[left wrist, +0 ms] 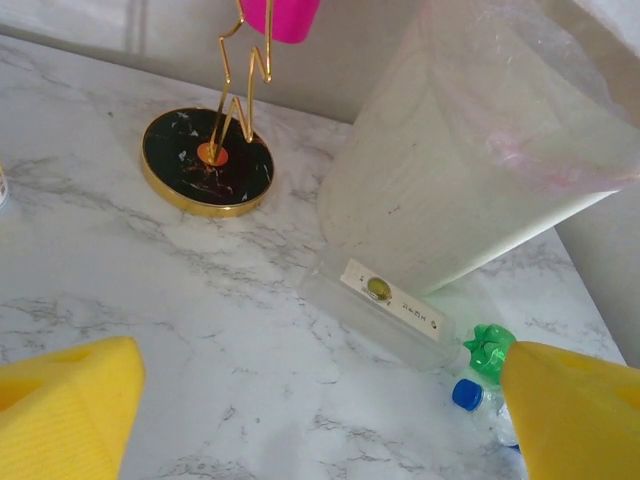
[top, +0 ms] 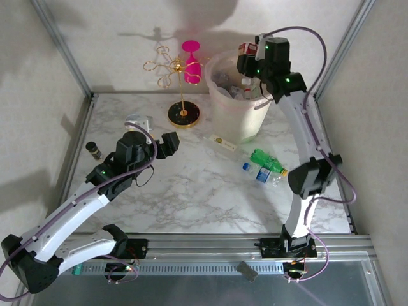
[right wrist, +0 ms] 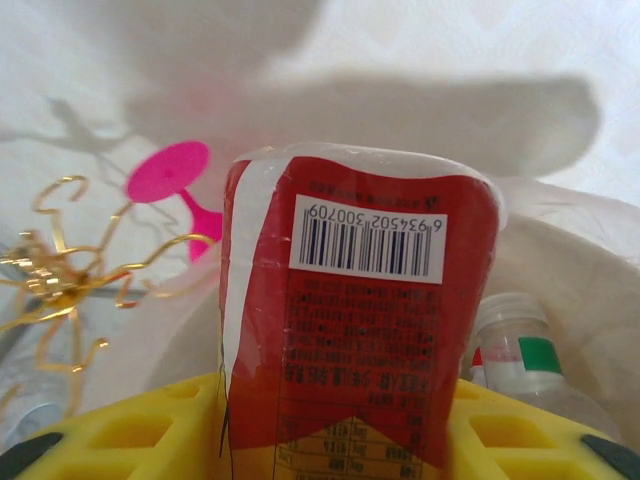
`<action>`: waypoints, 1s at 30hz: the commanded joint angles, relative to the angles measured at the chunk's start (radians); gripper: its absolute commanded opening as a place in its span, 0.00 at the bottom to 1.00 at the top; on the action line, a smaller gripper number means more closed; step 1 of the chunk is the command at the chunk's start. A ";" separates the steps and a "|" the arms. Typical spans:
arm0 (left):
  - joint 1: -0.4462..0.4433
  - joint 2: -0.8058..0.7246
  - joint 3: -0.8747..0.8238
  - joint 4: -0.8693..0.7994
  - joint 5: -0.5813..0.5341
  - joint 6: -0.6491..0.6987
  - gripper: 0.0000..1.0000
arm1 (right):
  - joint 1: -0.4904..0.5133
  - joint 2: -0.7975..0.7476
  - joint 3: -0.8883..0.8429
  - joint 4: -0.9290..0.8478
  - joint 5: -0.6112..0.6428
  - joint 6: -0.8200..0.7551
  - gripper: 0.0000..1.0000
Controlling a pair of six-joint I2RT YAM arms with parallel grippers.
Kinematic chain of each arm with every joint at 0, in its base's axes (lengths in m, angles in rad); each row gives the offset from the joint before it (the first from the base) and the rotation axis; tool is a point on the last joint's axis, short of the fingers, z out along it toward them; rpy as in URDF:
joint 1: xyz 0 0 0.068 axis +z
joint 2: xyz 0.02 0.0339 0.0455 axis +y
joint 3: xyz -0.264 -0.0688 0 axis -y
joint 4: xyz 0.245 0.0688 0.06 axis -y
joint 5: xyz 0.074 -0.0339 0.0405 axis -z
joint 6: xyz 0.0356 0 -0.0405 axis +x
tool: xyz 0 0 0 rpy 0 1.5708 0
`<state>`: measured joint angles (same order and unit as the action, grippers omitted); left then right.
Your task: Put the plastic bottles in the bin
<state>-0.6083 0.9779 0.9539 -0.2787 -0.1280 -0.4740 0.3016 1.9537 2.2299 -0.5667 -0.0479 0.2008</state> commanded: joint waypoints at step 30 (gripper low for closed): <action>0.001 -0.023 0.001 0.057 0.034 -0.005 0.93 | -0.012 -0.006 0.050 -0.046 0.019 -0.040 0.72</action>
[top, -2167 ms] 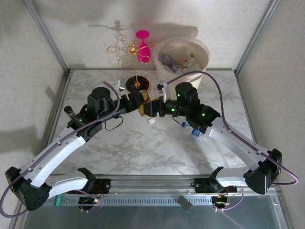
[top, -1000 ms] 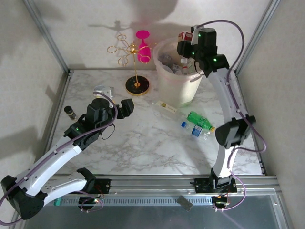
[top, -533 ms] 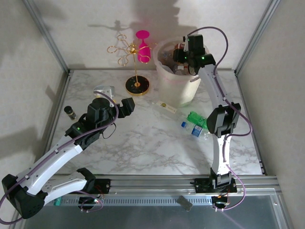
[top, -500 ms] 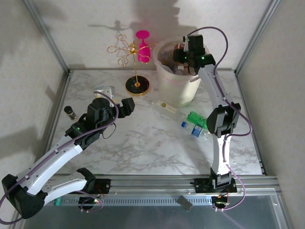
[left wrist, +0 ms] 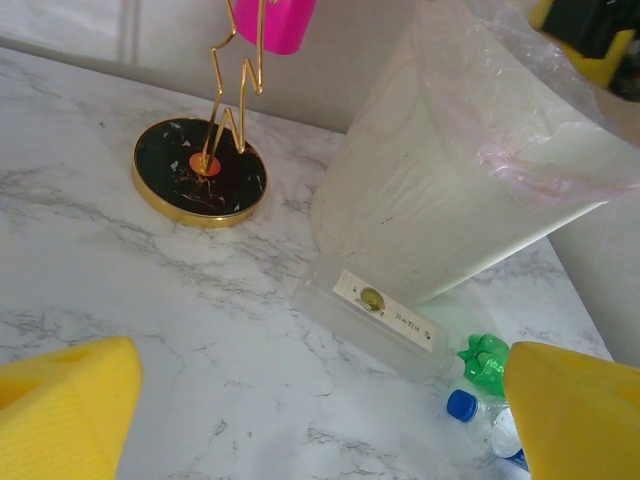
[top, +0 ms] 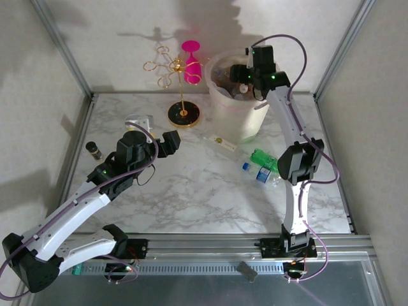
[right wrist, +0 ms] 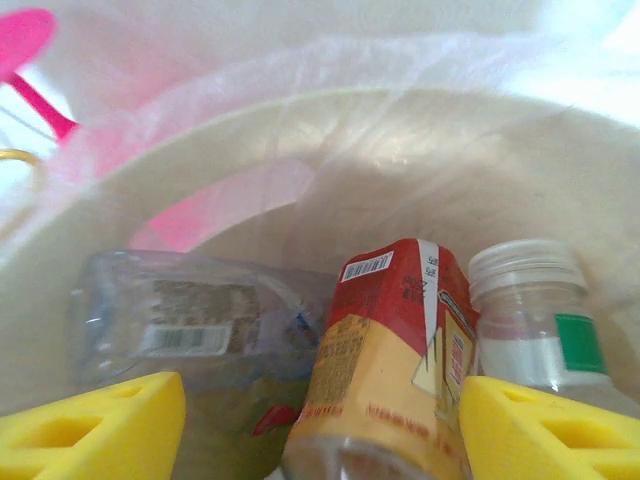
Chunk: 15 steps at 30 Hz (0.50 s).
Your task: Put the plastic bottles in the bin
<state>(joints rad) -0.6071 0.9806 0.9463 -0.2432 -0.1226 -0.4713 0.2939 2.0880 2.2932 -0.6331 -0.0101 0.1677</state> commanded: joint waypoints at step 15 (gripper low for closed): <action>-0.108 -0.038 -0.103 0.102 0.219 -0.172 0.90 | 0.001 -0.875 -0.852 0.175 -0.086 0.071 0.69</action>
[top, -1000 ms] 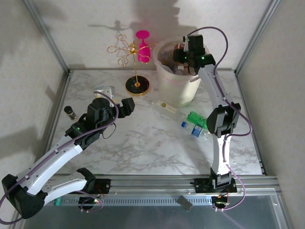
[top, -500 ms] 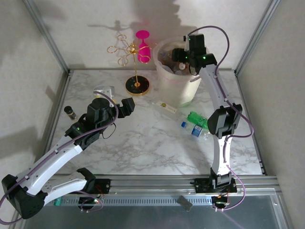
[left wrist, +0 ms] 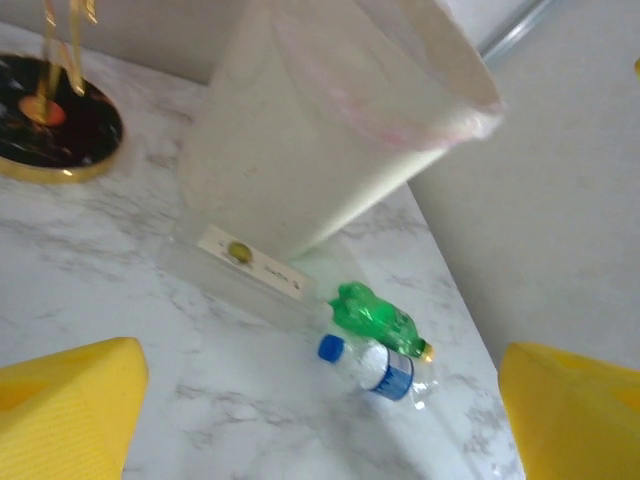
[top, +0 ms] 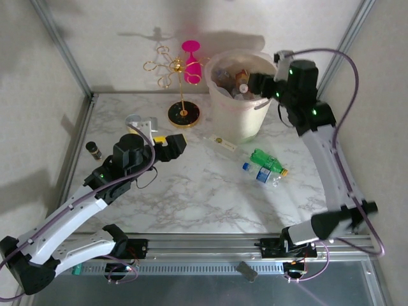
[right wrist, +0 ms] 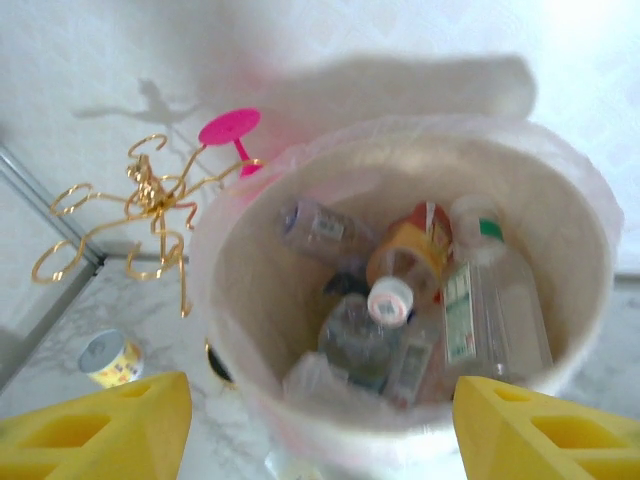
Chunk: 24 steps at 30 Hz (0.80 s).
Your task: Put the plastic bottles in the bin
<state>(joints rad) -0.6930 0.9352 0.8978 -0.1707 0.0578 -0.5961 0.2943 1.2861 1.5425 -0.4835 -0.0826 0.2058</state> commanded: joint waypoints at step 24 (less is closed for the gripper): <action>0.245 0.001 -0.398 0.138 0.161 -0.204 0.92 | 0.362 0.312 -0.404 0.150 0.466 -0.236 0.78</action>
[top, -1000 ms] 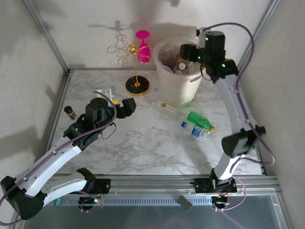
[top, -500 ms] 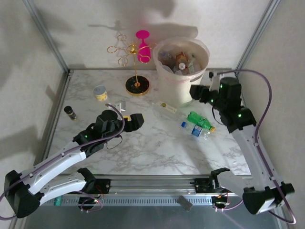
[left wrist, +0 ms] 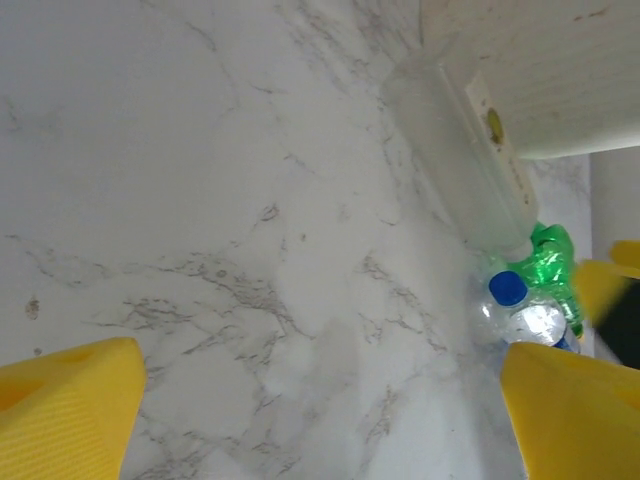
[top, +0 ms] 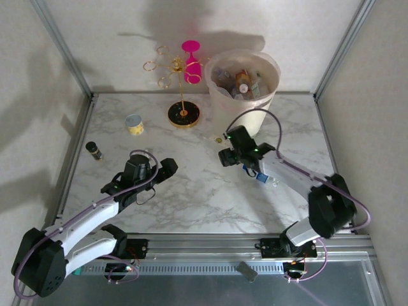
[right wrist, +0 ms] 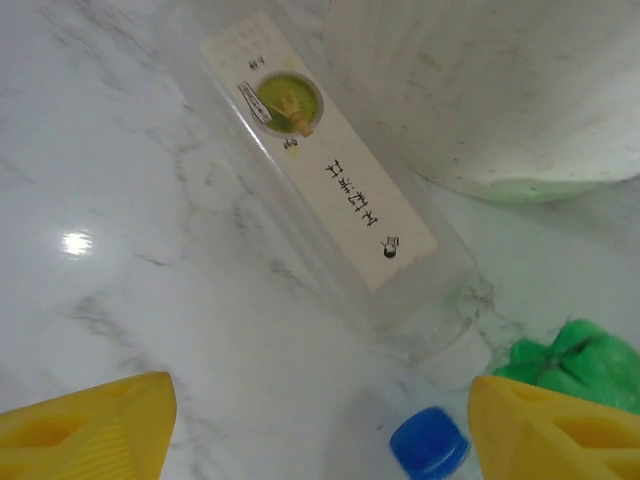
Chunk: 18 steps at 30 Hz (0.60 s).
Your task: Put the plastic bottles in the bin
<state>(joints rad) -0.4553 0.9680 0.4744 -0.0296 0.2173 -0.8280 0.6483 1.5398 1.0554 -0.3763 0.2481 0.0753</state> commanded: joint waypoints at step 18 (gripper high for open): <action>0.018 -0.053 0.079 -0.039 0.028 0.058 0.92 | 0.027 0.486 0.415 -0.074 0.160 -0.307 0.82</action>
<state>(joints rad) -0.4477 0.9234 0.5266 -0.0563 0.2256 -0.7891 0.6712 1.9842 1.4315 -0.4168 0.4000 -0.2016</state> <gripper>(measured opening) 0.919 0.819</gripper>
